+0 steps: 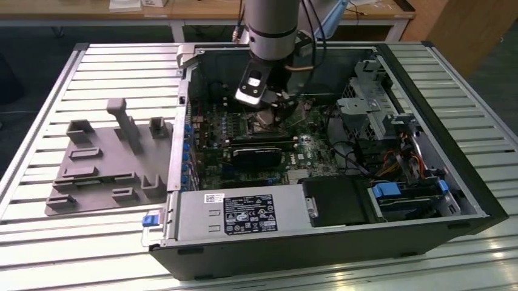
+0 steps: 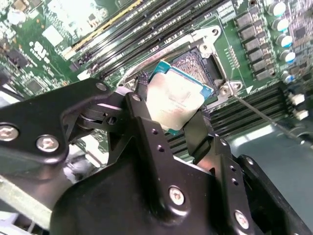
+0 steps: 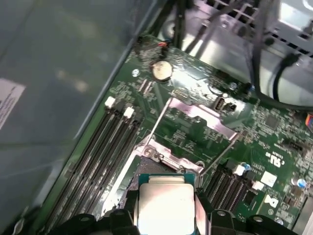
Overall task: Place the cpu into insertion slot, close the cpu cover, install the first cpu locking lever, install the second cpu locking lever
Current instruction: 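Place the cpu into insertion slot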
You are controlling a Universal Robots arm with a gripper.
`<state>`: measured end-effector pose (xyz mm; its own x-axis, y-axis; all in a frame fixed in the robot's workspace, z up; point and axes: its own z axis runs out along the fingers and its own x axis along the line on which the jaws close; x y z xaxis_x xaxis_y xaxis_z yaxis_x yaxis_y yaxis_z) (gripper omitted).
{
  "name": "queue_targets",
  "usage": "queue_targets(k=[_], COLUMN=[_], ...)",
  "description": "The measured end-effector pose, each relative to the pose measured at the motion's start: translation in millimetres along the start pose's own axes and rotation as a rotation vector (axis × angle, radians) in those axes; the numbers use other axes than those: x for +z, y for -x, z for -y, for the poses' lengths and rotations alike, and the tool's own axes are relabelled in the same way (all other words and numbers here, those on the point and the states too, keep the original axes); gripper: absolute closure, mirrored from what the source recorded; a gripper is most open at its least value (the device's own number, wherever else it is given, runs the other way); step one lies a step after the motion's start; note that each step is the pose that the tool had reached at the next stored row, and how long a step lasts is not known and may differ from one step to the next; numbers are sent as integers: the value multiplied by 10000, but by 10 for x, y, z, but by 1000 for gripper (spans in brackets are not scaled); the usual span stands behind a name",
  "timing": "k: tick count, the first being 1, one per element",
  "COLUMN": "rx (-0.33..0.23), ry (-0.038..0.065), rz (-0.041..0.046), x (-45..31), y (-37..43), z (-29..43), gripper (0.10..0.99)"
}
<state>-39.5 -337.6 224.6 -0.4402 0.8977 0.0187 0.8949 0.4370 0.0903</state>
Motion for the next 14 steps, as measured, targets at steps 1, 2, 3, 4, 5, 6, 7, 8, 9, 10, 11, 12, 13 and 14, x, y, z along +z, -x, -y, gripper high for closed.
queue_targets(k=[1,2,3,4,5,6,7,8,9,10,11,12,13,14], rx=[179,357,537,714,887,1060,1208,1342,1473,1610,1746,1859,1927,1966], ry=[3,6,10,12,15,18,22,24,27,30,33,34,36,36], rz=[16,32,48,65,81,96,110,122,133,145,158,168,173,177], x=[3,7,10,12,14,15,17,18,20,22,24,25,27,28], y=[0,0,0,0,0,0,0,-1,-2,-3,-4,-6,-12,-25], z=[0,1,1,1,1,2,3,5,6,7,9,11,13,14], gripper=[545,545,545,545,545,545,545,545,545,545,545,545,545,545])
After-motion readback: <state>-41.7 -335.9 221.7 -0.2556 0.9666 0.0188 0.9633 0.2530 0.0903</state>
